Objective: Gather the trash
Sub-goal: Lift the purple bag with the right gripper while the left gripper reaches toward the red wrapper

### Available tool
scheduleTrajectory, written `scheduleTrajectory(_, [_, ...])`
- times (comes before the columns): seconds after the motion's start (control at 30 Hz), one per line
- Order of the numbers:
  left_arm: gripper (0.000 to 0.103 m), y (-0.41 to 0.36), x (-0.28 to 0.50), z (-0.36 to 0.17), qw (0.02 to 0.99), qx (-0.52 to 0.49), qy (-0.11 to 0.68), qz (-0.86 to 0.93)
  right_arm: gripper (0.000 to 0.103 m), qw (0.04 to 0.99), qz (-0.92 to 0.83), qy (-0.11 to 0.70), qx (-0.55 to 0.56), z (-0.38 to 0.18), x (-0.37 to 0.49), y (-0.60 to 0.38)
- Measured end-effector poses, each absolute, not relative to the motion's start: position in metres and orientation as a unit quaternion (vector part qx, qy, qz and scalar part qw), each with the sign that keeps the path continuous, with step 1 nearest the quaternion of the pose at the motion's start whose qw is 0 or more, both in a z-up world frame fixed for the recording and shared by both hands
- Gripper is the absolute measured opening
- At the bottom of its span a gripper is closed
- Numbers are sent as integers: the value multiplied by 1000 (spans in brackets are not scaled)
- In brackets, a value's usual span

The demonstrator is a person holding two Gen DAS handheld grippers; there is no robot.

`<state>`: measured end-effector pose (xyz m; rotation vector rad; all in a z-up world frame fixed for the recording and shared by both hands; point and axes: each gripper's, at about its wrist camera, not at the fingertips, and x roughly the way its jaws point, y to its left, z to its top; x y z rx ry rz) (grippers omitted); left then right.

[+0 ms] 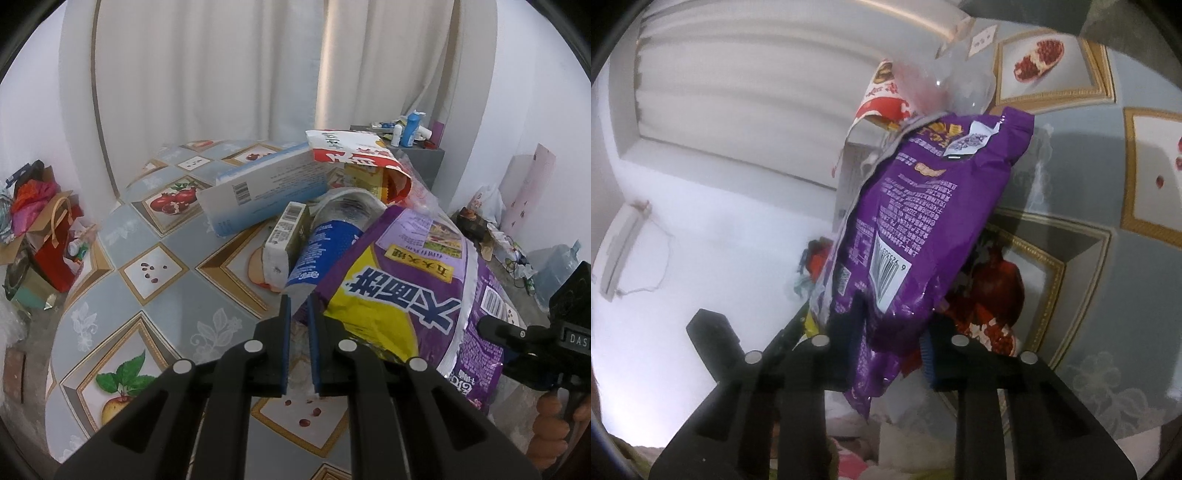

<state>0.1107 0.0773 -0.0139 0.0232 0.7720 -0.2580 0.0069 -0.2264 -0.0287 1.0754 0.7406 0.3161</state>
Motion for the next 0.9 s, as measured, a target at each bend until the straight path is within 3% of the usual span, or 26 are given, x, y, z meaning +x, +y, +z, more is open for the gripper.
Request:
scheduleTrajectory(0.43, [9, 74, 109, -11, 916, 15, 382, -125, 4, 810, 165, 318, 465, -1, 12, -204])
scheduleTrajectory(0.73, [9, 72, 103, -3, 917, 22, 378, -127, 2, 832, 157, 281, 451, 15, -35, -243])
scheduleTrajectory(0.9, [21, 69, 104, 1, 915, 23, 380, -131, 2, 835, 136, 286, 450, 11, -53, -257])
